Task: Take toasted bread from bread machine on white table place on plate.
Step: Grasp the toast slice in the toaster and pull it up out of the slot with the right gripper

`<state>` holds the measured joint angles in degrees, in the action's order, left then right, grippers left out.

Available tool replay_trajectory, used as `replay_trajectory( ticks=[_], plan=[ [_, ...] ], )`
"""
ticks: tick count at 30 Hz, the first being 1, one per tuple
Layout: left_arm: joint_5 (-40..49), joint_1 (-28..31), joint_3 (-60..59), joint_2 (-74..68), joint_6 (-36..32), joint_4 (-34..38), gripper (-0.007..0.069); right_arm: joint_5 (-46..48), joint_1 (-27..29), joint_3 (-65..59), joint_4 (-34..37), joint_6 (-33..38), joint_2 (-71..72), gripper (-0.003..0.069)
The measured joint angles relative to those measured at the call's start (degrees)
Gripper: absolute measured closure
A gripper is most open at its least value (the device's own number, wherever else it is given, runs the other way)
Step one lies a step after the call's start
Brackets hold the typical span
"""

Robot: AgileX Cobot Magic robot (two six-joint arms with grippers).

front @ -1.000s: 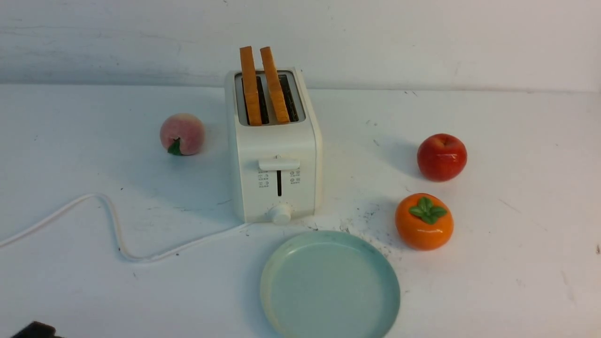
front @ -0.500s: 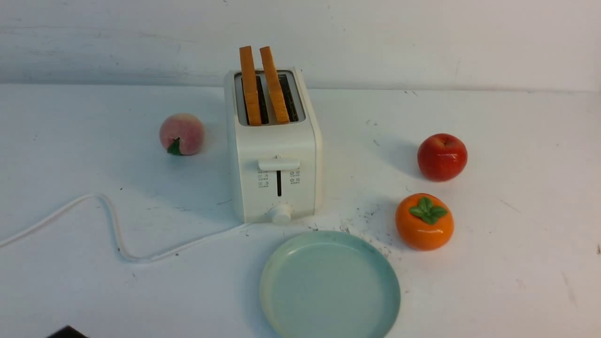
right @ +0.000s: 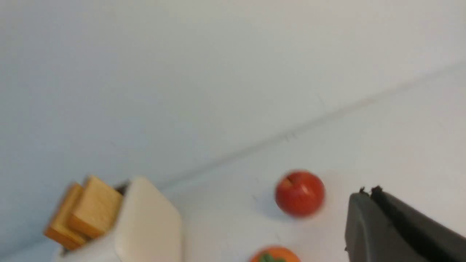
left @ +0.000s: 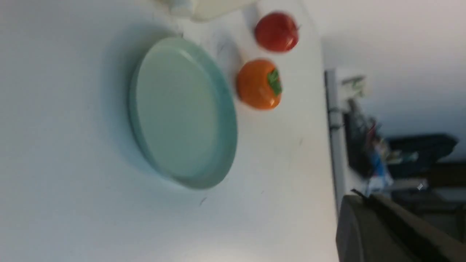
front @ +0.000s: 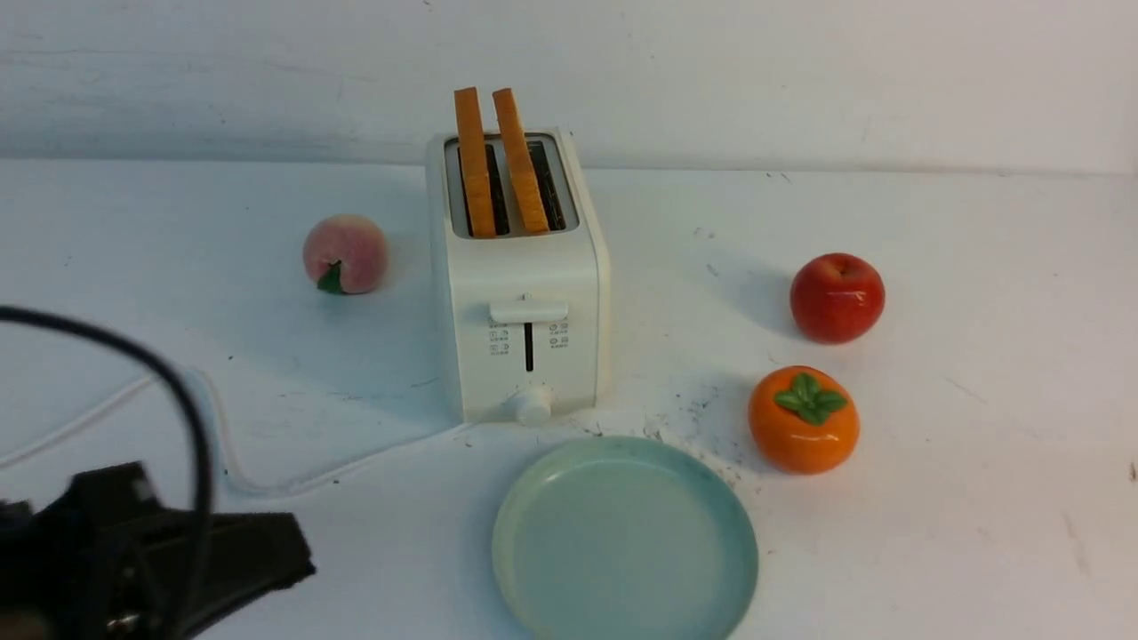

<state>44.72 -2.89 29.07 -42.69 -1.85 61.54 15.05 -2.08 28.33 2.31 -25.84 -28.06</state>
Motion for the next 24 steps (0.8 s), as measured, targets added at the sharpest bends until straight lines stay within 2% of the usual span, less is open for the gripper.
replay_trajectory(
  ticks=[1, 2, 4, 5, 6, 7, 8, 9, 10, 12, 13, 18, 24],
  plan=[
    [1.3, 0.0, 1.4, -2.8, -1.5, -0.1, 0.0638, 4.9, 0.0, 2.8, 0.4, 1.0, -3.2, 0.0676],
    [1.9, 0.0, 1.7, -3.4, -2.1, -0.1, 0.0638, 5.8, 0.0, 3.4, 0.5, 1.6, -3.9, 0.0676],
    [5.4, 0.0, 5.3, -12.9, -5.3, -0.1, 0.0638, 17.7, -1.6, 11.1, 5.4, 10.1, -13.9, 0.0676],
    [5.5, 0.0, 5.5, -13.4, -5.5, -0.1, 0.0638, 18.3, -1.8, 11.5, 6.0, 10.1, -14.5, 0.0676],
    [6.4, 0.0, 6.8, -17.1, -6.5, -0.1, 0.0638, 21.7, -3.4, 14.1, 9.6, 16.0, -18.4, 0.0675],
    [6.4, 0.0, 7.0, -17.6, -6.5, -0.1, 0.0638, 22.6, -4.1, 15.0, 10.9, 17.8, -19.7, 0.0673],
    [7.2, 0.0, 8.2, -21.5, -7.8, -0.1, 0.0638, 26.0, -7.3, 18.5, 17.5, 25.1, -25.3, 0.0669],
    [7.2, 0.0, 8.4, -21.9, -8.0, -0.1, 0.0638, 26.0, -7.3, 18.5, 17.5, 25.1, -25.3, 0.0669],
    [7.3, 0.0, 9.1, -24.6, -9.0, -0.1, 0.0638, 27.7, -11.1, 21.8, 23.7, 33.5, -30.7, 0.0664],
    [7.3, 0.0, 9.4, -26.2, -9.8, -0.1, 0.0638, 28.1, -13.8, 24.2, 26.9, 36.9, -34.3, 0.0664],
    [7.2, 0.0, 9.6, -28.2, -10.7, -0.2, 0.0638, 28.4, -17.5, 28.2, 29.5, 41.1, -39.6, 0.0664],
    [6.6, 0.0, 9.7, -30.4, -11.5, -2.1, 0.0638, 27.5, -24.7, 40.9, 28.5, 42.6, -53.3, 0.0663],
    [6.5, 0.0, 9.8, -30.6, -11.5, -4.0, 0.0638, 26.6, -28.1, 60.0, 21.5, 38.9, -68.1, 0.0657]
  ],
)
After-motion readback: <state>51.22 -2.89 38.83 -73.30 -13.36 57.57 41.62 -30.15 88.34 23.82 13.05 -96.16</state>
